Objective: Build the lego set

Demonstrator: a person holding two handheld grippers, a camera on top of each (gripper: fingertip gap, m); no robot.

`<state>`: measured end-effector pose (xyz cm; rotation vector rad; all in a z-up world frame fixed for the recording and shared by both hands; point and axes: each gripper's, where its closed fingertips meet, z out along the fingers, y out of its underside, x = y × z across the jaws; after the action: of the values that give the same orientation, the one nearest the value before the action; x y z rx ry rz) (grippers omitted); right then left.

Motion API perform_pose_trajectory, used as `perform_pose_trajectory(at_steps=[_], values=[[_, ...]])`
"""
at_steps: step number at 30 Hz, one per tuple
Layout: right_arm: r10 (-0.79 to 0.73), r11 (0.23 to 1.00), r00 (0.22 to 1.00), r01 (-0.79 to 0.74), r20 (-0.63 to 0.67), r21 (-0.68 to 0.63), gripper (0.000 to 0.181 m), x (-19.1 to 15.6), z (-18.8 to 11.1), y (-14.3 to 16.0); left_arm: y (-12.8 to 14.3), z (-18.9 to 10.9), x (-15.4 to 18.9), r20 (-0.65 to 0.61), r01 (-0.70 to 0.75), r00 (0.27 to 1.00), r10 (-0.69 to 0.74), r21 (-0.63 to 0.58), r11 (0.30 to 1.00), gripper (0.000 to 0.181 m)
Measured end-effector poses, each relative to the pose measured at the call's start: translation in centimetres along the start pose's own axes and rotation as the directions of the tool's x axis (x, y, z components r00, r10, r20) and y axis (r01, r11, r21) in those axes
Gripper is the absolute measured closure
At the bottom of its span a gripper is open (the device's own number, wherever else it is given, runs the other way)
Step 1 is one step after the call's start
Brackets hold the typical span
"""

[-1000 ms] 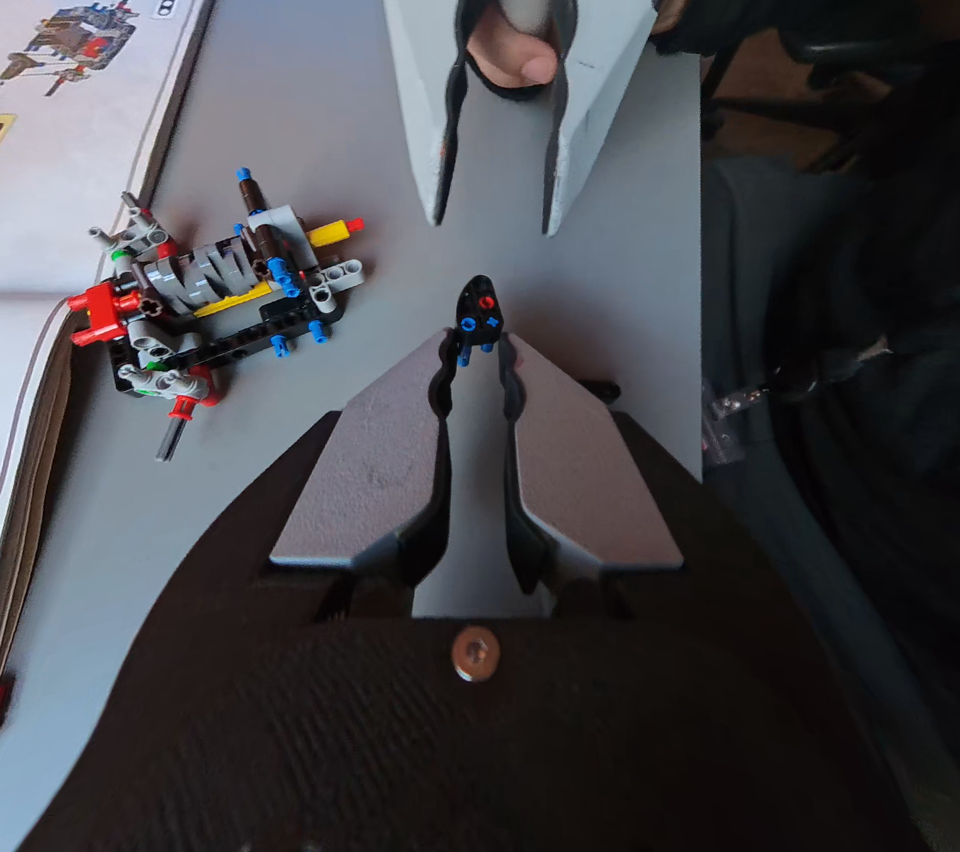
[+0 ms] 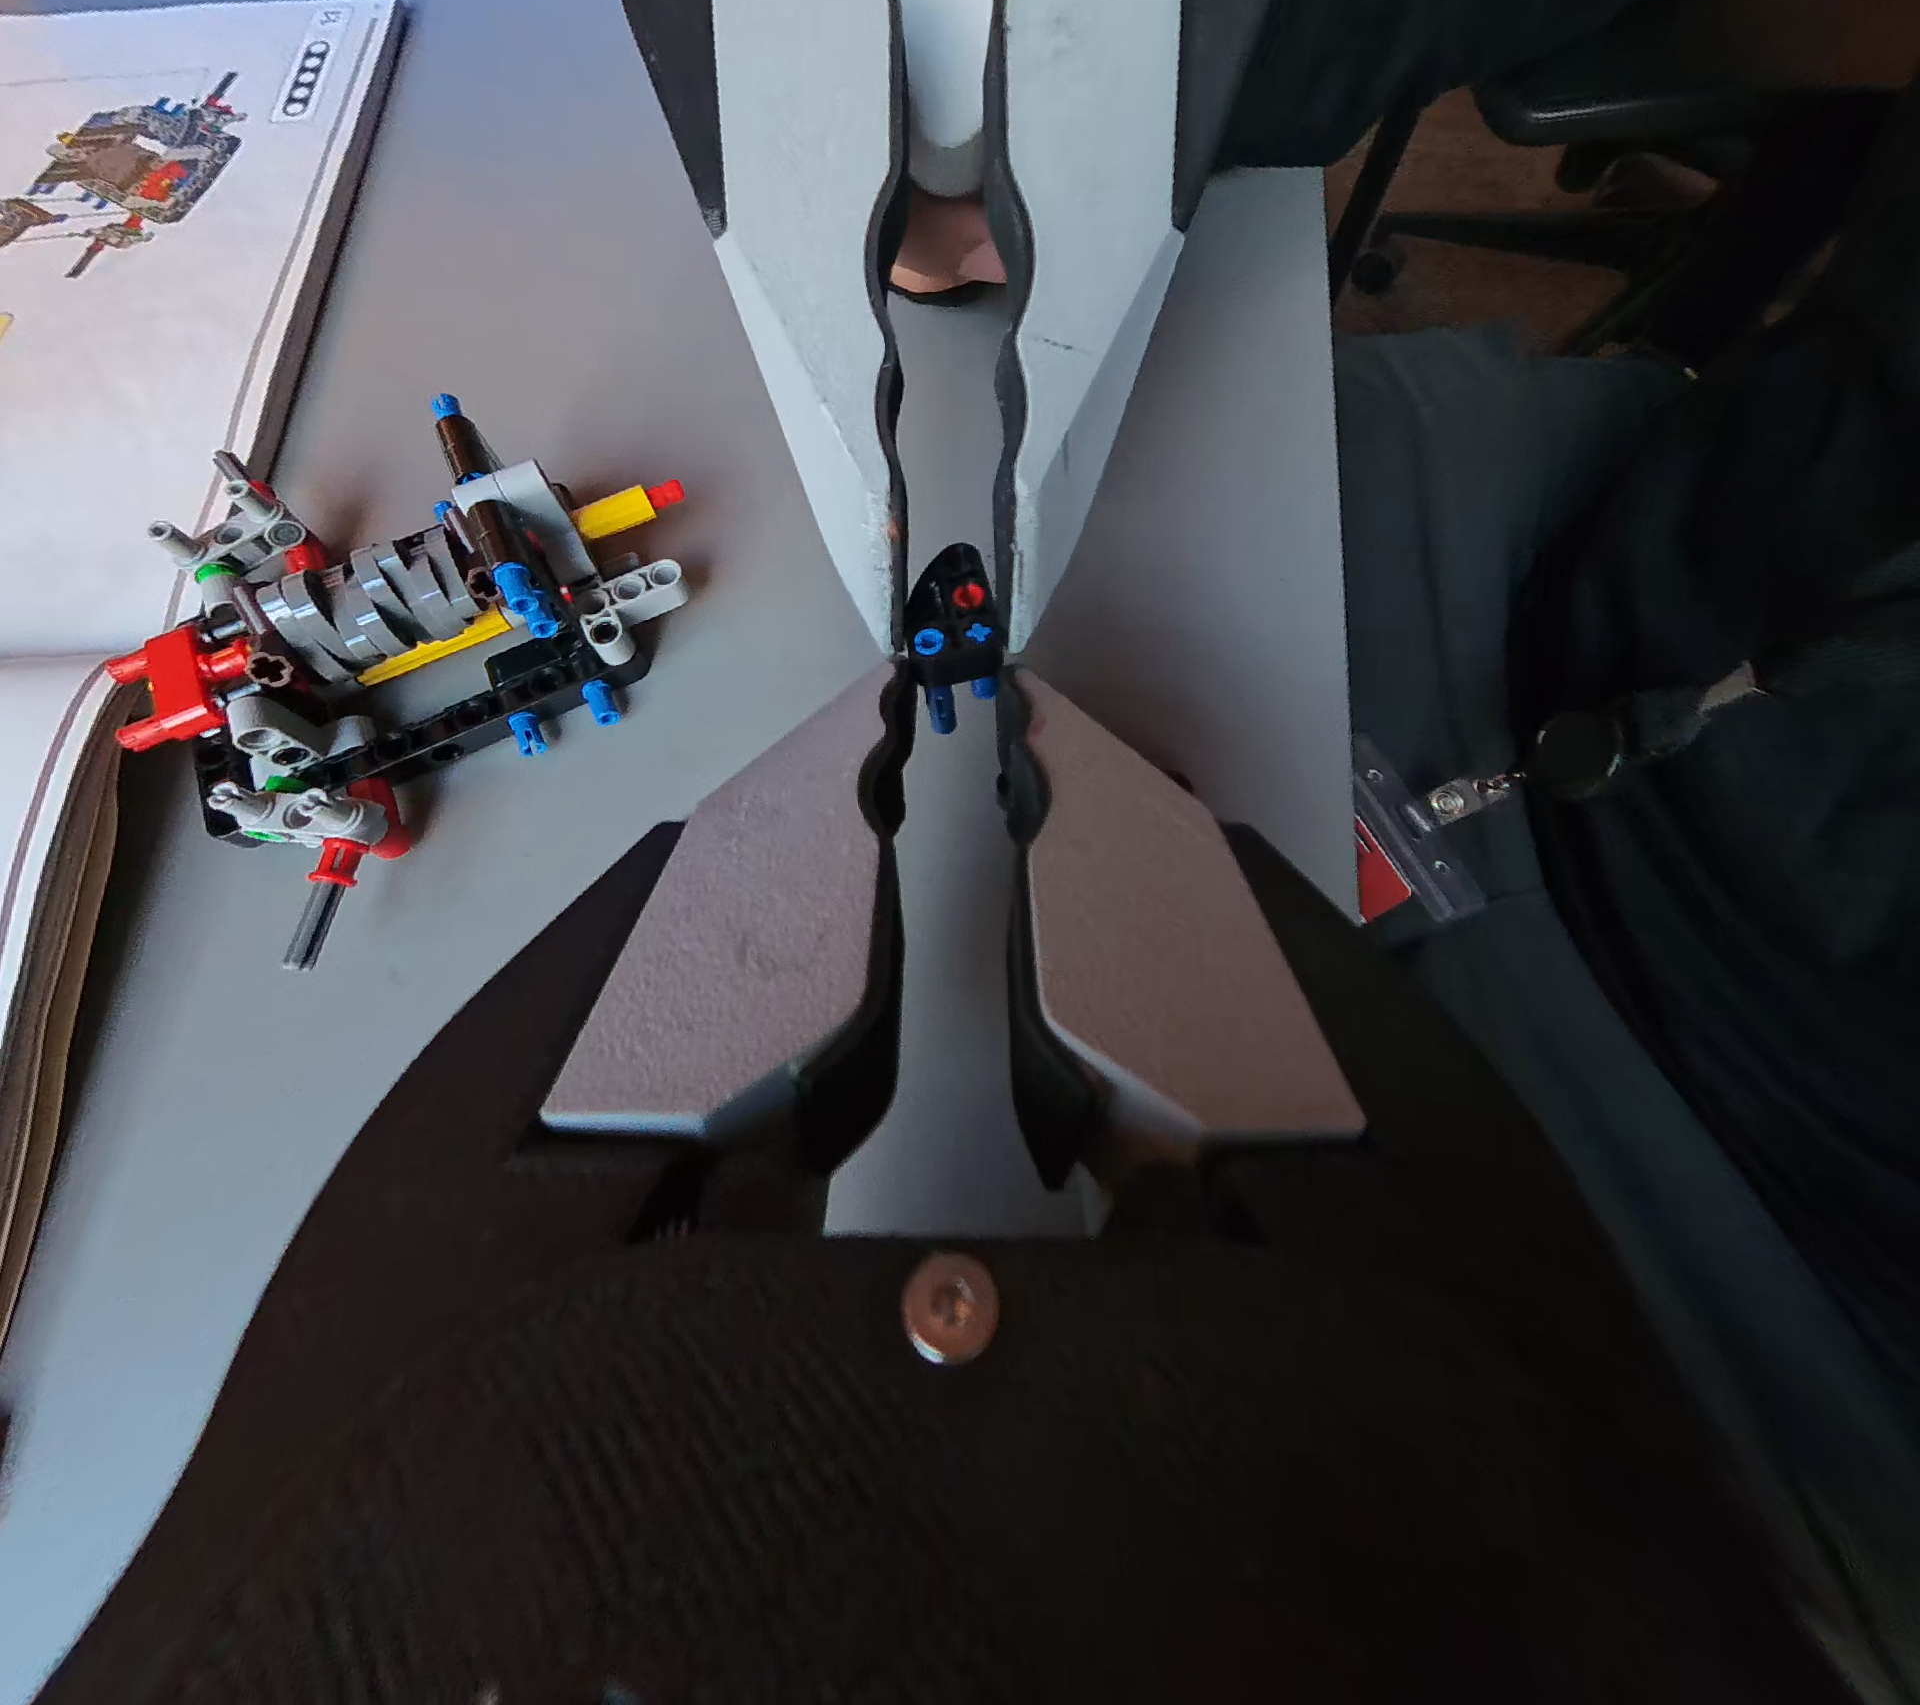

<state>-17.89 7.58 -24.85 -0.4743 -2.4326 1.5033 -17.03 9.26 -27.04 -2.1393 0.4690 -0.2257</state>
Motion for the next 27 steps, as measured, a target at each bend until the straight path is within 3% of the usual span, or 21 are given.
perform_pose_trajectory(at_steps=[27], values=[[-0.012, 0.999, 1.000, 0.012, 0.007, -0.030, 0.168, 0.09, -0.04, 0.69, -0.18, -0.19, -0.03, -0.002, 0.006, 1.000, -0.006, 0.018, 1.000, 0.171]])
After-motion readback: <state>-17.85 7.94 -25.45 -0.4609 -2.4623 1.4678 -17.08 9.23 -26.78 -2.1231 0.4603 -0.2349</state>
